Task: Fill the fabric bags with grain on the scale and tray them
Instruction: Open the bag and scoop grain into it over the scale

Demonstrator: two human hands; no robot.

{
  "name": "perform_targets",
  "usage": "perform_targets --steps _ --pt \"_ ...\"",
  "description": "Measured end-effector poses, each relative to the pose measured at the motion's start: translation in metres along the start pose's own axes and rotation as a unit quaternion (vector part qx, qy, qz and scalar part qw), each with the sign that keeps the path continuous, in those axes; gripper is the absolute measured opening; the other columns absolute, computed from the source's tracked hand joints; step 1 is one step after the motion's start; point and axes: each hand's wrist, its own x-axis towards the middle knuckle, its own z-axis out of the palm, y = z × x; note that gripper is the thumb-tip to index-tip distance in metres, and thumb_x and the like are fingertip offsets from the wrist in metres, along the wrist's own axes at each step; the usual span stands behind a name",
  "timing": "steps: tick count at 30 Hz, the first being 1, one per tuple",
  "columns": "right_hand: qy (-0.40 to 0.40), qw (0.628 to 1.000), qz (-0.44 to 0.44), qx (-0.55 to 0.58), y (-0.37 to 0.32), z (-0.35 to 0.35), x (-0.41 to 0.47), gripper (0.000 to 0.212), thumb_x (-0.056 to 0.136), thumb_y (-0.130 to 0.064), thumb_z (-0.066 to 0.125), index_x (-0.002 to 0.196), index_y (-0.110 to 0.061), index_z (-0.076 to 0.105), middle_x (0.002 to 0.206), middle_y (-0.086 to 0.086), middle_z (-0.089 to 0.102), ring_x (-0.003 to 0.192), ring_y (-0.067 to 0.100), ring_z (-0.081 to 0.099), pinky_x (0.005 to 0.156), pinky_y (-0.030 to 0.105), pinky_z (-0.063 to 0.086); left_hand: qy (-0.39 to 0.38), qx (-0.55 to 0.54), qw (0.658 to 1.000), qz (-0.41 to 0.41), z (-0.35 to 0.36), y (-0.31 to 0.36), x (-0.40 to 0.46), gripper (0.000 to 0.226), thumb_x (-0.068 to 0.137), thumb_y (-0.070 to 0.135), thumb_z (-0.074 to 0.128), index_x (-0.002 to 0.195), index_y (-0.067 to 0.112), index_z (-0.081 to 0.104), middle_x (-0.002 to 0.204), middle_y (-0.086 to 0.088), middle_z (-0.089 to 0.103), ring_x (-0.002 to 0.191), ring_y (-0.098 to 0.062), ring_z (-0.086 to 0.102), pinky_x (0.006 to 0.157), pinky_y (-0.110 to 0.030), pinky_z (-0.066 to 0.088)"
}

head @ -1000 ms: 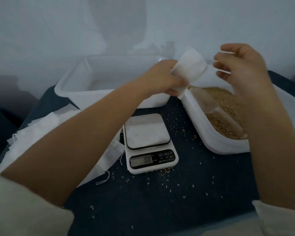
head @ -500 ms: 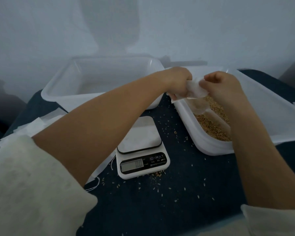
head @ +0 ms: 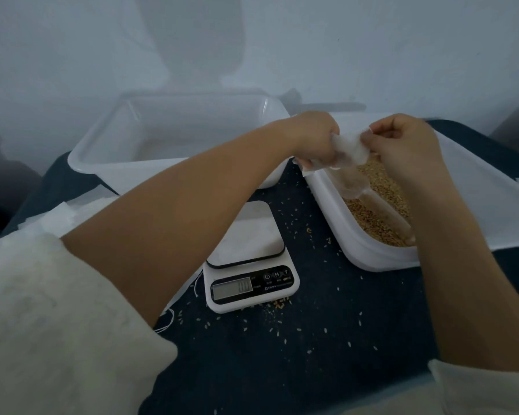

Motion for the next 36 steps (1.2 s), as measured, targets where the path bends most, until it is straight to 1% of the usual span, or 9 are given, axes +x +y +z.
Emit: perform_targets --steps 19,24,27,29,30,31,32,33,36 --pt "0.017 0.999 0.028 -0.029 0.003 -0.012 -0.002 0.012 0.083 -0.021 0.068 0.076 -0.026 0.061 0.080 -0.009 0.064 0.070 0.004 0.057 0.055 0.016 0.040 -0.010 0.044 0.999 0.022 -0.004 0.016 0.002 0.025 0.071 -0.001 0.051 0.054 0.014 0.041 0.049 0.003 0.037 0.027 -0.002 0.036 0.030 -0.011 0.027" --pt "-0.005 0.996 0.038 -0.076 0.007 -0.013 -0.005 0.010 0.084 -0.021 0.067 0.076 -0.024 0.061 0.076 -0.010 0.059 0.065 0.004 0.052 0.055 0.019 0.037 -0.007 0.080 0.997 0.015 -0.009 0.021 0.001 0.036 0.070 -0.002 0.053 0.106 -0.002 0.059 0.062 0.000 0.050 0.047 -0.012 0.044 0.036 -0.016 0.035" --pt "-0.006 0.995 0.038 -0.092 0.009 -0.012 -0.008 0.006 0.085 -0.020 0.066 0.080 -0.022 0.062 0.074 -0.009 0.057 0.063 0.004 0.050 0.054 0.020 0.036 -0.023 0.098 0.995 0.007 -0.006 0.024 0.001 0.023 0.071 -0.002 0.054 0.072 0.020 0.054 0.067 -0.005 0.051 0.047 -0.012 0.040 0.040 -0.019 0.031" --pt "0.001 0.997 0.032 -0.076 0.008 -0.012 -0.008 0.007 0.085 -0.021 0.065 0.079 -0.023 0.062 0.074 -0.010 0.057 0.062 0.003 0.050 0.054 0.020 0.036 -0.017 0.106 0.994 0.006 -0.005 0.023 0.002 0.033 0.074 -0.001 0.053 0.103 0.003 0.037 0.061 0.000 0.046 0.048 -0.012 0.040 0.043 -0.019 0.030" --pt "-0.002 0.996 0.034 -0.079 0.008 -0.011 -0.007 0.007 0.085 -0.020 0.065 0.080 -0.022 0.062 0.074 -0.010 0.057 0.062 0.003 0.050 0.054 0.020 0.035 -0.021 0.116 0.993 -0.004 -0.005 0.022 0.001 0.031 0.076 0.000 0.054 0.066 0.020 0.032 0.061 -0.001 0.046 0.050 -0.012 0.042 0.044 -0.020 0.030" --pt "-0.006 0.995 0.035 -0.089 0.008 -0.011 -0.008 0.006 0.085 -0.020 0.066 0.080 -0.021 0.062 0.074 -0.009 0.057 0.063 0.003 0.049 0.054 0.019 0.035 -0.021 0.107 0.994 0.002 -0.004 0.021 0.001 0.009 0.078 0.001 0.054 0.077 0.008 0.060 0.063 -0.008 0.051 0.051 -0.012 0.046 0.044 -0.019 0.032" --pt "-0.008 0.995 0.031 -0.093 0.009 -0.010 -0.009 0.006 0.084 -0.019 0.066 0.080 -0.020 0.062 0.074 -0.009 0.057 0.063 0.003 0.049 0.054 0.019 0.035 -0.011 0.087 0.996 -0.004 -0.005 0.021 -0.001 0.014 0.078 0.001 0.054 0.089 0.001 0.063 0.075 0.014 0.034 0.053 -0.012 0.052 0.043 -0.019 0.032" --pt "-0.005 0.996 0.028 -0.087 0.009 -0.010 -0.008 0.007 0.084 -0.019 0.065 0.079 -0.021 0.062 0.073 -0.009 0.057 0.063 0.003 0.049 0.054 0.019 0.035 -0.008 0.084 0.996 -0.008 -0.005 0.020 0.001 0.027 0.077 0.000 0.053 0.103 -0.007 0.059 0.102 -0.011 0.047 0.057 -0.013 0.058 0.039 -0.017 0.031" --pt "-0.016 0.995 0.031 -0.090 0.008 -0.008 -0.009 0.010 0.084 -0.019 0.065 0.076 -0.022 0.061 0.074 -0.007 0.058 0.064 0.006 0.050 0.055 0.021 0.036 -0.019 0.082 0.996 -0.001 -0.001 0.018 -0.006 0.018 0.078 0.002 0.054 0.094 0.001 0.062 0.063 -0.009 0.051 0.058 -0.016 0.056 0.038 -0.016 0.034"
